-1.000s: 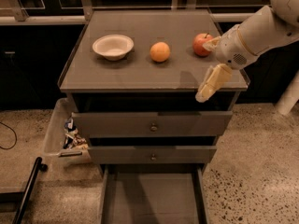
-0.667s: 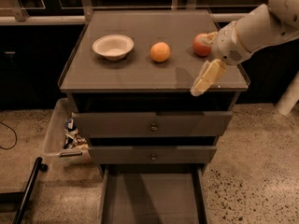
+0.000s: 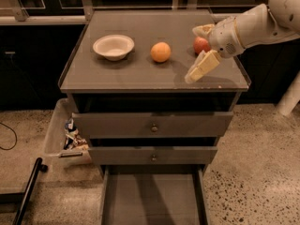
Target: Place orange into bottom drawer
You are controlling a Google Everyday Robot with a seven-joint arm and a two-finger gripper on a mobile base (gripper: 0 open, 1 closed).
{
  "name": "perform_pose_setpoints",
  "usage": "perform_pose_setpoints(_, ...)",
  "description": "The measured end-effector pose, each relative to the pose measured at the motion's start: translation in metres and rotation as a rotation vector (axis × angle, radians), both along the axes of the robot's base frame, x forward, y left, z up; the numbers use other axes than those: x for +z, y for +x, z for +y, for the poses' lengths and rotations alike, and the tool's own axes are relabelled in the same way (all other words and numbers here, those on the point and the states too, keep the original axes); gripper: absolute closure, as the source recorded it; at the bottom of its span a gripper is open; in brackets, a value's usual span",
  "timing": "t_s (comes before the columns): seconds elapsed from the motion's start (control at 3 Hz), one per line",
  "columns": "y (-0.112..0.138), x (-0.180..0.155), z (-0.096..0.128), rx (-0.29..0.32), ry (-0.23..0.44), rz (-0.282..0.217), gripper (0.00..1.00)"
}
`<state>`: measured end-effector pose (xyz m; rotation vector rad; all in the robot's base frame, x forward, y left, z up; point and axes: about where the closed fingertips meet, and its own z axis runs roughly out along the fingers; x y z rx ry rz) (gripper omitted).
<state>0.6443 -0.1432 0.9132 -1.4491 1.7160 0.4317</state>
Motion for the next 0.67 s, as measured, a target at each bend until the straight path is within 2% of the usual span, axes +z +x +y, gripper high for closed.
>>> perform_pose_setpoints(0.33,0.023,-0.004,0.003,-0.008,0.043,-0.009,0.00)
perform_pose_setpoints(0.67,0.045,-0.006,0.011,-0.022,0.035,-0.025,0.00)
